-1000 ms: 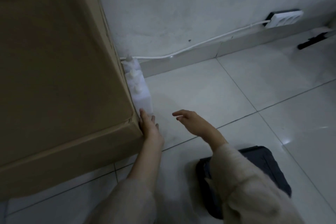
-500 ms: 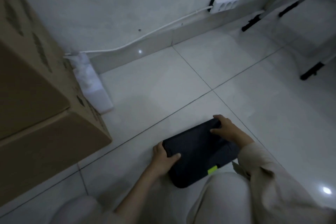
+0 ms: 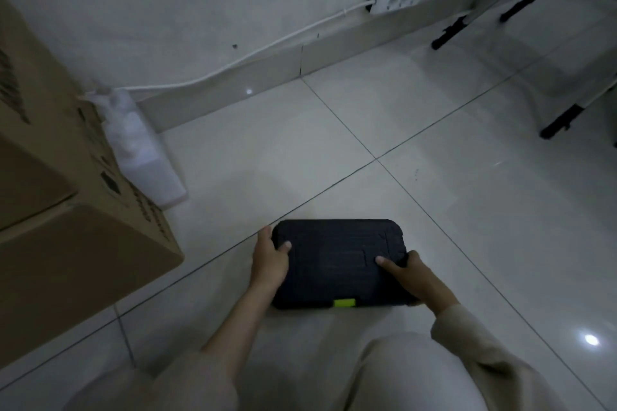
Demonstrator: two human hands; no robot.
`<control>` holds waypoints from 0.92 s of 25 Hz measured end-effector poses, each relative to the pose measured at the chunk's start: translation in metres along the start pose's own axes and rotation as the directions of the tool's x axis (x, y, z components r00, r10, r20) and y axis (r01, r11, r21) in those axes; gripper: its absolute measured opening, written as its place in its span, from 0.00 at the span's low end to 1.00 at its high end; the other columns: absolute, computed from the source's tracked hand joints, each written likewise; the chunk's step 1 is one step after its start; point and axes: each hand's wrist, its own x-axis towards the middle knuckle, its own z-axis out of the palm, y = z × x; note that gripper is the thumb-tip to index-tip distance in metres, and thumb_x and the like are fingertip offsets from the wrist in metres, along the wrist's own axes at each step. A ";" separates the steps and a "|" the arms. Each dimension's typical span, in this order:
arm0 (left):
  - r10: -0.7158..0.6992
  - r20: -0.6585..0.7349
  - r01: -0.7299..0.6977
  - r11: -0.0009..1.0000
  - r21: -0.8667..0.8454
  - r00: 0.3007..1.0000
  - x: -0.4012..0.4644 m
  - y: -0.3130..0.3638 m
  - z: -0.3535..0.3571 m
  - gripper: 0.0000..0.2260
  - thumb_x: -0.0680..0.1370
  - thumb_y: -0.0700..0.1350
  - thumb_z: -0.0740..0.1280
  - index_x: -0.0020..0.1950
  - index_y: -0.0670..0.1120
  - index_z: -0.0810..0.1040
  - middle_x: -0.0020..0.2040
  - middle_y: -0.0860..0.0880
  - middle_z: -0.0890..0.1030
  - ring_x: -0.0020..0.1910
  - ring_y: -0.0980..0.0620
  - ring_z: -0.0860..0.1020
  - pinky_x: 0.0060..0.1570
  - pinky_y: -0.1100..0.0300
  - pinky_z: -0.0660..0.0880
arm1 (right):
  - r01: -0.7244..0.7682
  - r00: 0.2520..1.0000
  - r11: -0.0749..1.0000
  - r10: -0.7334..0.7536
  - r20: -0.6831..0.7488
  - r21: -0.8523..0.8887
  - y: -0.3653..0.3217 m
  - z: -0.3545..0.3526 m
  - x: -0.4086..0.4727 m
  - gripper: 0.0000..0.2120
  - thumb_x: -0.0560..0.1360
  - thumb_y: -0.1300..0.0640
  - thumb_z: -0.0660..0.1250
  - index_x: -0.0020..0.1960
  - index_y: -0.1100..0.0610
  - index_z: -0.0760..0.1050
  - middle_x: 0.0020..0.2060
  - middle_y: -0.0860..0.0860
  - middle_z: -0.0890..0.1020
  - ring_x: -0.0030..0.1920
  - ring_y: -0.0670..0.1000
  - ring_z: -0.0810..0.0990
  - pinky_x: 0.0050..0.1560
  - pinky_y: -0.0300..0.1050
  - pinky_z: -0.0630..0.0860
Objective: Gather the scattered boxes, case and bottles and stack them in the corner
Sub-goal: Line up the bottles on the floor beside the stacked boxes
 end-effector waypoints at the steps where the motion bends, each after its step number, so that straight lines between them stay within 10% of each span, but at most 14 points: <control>1: 0.047 -0.020 -0.048 0.999 -0.002 0.999 0.012 0.010 -0.006 0.23 0.78 0.38 0.61 0.72 0.42 0.60 0.71 0.41 0.69 0.68 0.44 0.69 0.65 0.56 0.65 | -0.013 0.999 0.999 0.011 0.043 0.041 -0.005 0.005 -0.004 0.29 0.72 0.41 0.65 0.62 0.56 0.58 0.64 0.61 0.70 0.48 0.59 0.74 0.30 0.50 0.77; 6: 0.390 0.001 -0.370 0.871 0.323 0.921 0.026 0.013 -0.022 0.28 0.76 0.47 0.65 0.74 0.48 0.59 0.77 0.46 0.58 0.75 0.47 0.55 0.72 0.53 0.55 | 0.005 0.976 0.944 -0.077 0.204 0.331 -0.048 0.043 -0.019 0.37 0.76 0.49 0.64 0.71 0.43 0.39 0.66 0.61 0.65 0.52 0.68 0.77 0.29 0.57 0.81; 11: 0.283 0.160 -0.318 0.708 0.631 0.946 0.018 -0.024 -0.019 0.48 0.71 0.66 0.62 0.72 0.51 0.29 0.71 0.48 0.24 0.68 0.47 0.22 0.73 0.45 0.41 | 0.044 0.948 0.862 -0.195 0.251 0.505 -0.115 0.095 -0.014 0.21 0.79 0.58 0.59 0.64 0.54 0.49 0.59 0.68 0.71 0.45 0.63 0.80 0.28 0.49 0.81; 18: 0.269 0.078 -0.172 0.347 0.922 0.960 0.087 0.008 -0.104 0.45 0.75 0.58 0.61 0.73 0.42 0.31 0.74 0.40 0.31 0.75 0.42 0.33 0.72 0.46 0.34 | 0.184 0.923 0.843 -0.325 0.206 0.505 -0.193 0.151 0.003 0.16 0.77 0.58 0.62 0.50 0.54 0.53 0.58 0.63 0.73 0.40 0.60 0.81 0.31 0.46 0.79; 23: 0.248 -0.100 0.008 0.348 0.937 0.964 0.117 0.025 -0.105 0.35 0.80 0.45 0.56 0.72 0.34 0.32 0.75 0.36 0.36 0.76 0.41 0.37 0.73 0.49 0.37 | 0.307 0.918 0.822 -0.390 0.080 0.479 -0.231 0.173 0.017 0.15 0.77 0.60 0.61 0.60 0.55 0.60 0.59 0.63 0.75 0.52 0.64 0.79 0.43 0.54 0.81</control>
